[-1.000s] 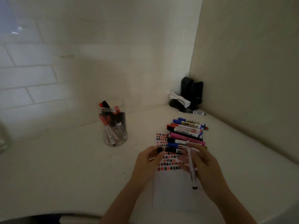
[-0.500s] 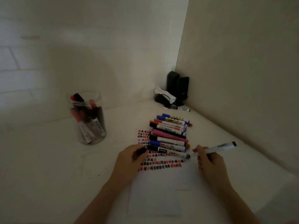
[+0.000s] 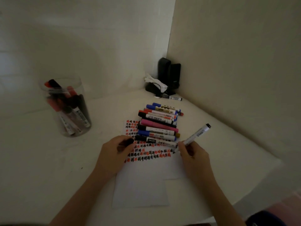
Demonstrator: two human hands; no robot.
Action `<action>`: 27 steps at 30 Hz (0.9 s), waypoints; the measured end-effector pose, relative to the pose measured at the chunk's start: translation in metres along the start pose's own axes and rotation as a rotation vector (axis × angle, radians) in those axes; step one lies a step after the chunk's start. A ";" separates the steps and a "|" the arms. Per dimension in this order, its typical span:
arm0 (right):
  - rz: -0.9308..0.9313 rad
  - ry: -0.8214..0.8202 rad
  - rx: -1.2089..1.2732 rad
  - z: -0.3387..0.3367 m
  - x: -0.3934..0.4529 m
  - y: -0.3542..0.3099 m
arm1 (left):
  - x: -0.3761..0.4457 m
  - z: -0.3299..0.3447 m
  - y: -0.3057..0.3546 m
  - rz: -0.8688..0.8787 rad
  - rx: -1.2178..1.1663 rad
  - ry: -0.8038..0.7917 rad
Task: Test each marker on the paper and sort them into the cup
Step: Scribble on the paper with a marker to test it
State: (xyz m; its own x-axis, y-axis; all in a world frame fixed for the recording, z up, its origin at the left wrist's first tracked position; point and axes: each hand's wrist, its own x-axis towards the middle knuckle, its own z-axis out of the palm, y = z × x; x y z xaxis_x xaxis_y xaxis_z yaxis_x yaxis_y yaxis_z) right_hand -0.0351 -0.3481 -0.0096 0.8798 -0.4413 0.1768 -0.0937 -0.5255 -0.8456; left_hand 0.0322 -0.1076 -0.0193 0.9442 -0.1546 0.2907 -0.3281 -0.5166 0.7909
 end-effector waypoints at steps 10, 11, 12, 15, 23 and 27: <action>-0.068 -0.036 -0.038 -0.001 -0.003 -0.003 | -0.003 -0.001 0.004 -0.001 -0.019 0.010; -0.070 -0.037 -0.035 -0.001 -0.003 -0.004 | -0.003 -0.001 0.003 -0.001 -0.017 0.012; -0.070 -0.044 -0.032 -0.001 -0.003 -0.003 | -0.003 -0.001 0.003 -0.002 -0.013 0.015; -0.083 -0.077 -0.018 0.000 -0.004 -0.002 | -0.003 -0.001 0.004 -0.003 -0.002 0.011; -0.058 -0.057 -0.005 -0.002 -0.004 -0.003 | -0.003 0.000 0.003 -0.002 0.003 0.014; -0.071 -0.091 0.009 0.000 -0.006 -0.006 | -0.002 -0.001 0.002 0.006 0.017 0.014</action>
State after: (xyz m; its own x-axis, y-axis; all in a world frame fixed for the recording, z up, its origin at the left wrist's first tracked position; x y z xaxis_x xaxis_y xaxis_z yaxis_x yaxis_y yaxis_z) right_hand -0.0396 -0.3426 -0.0058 0.9228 -0.3350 0.1905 -0.0255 -0.5462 -0.8373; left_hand 0.0296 -0.1076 -0.0176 0.9417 -0.1461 0.3029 -0.3331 -0.5301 0.7798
